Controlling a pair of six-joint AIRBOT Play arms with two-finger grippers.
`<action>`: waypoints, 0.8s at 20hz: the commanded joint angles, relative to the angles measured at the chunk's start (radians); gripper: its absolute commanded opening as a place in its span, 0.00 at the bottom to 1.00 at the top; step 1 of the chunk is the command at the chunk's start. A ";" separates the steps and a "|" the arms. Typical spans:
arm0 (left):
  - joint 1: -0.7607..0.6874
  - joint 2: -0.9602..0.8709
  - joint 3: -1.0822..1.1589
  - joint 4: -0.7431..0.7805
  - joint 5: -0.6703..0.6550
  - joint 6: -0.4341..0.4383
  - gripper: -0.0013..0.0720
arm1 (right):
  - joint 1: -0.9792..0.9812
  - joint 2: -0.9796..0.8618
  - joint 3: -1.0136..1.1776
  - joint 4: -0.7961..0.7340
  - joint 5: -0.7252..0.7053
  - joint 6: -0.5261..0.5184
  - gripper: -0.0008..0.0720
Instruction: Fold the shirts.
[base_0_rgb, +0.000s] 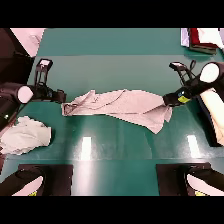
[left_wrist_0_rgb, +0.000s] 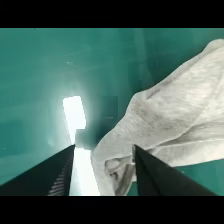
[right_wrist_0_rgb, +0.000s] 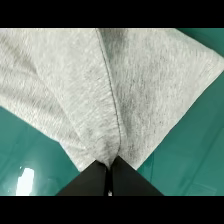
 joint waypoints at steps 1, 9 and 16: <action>-0.024 -0.001 0.126 -0.245 -0.070 0.190 0.63 | 0.004 0.100 -0.069 0.003 -0.001 0.009 0.03; -0.439 -0.400 0.298 -0.267 0.151 0.359 0.63 | 0.004 0.114 -0.078 0.003 -0.011 0.010 0.03; -0.497 -0.698 0.569 -0.159 0.050 0.335 0.63 | 0.004 0.114 -0.078 0.003 -0.012 0.009 0.03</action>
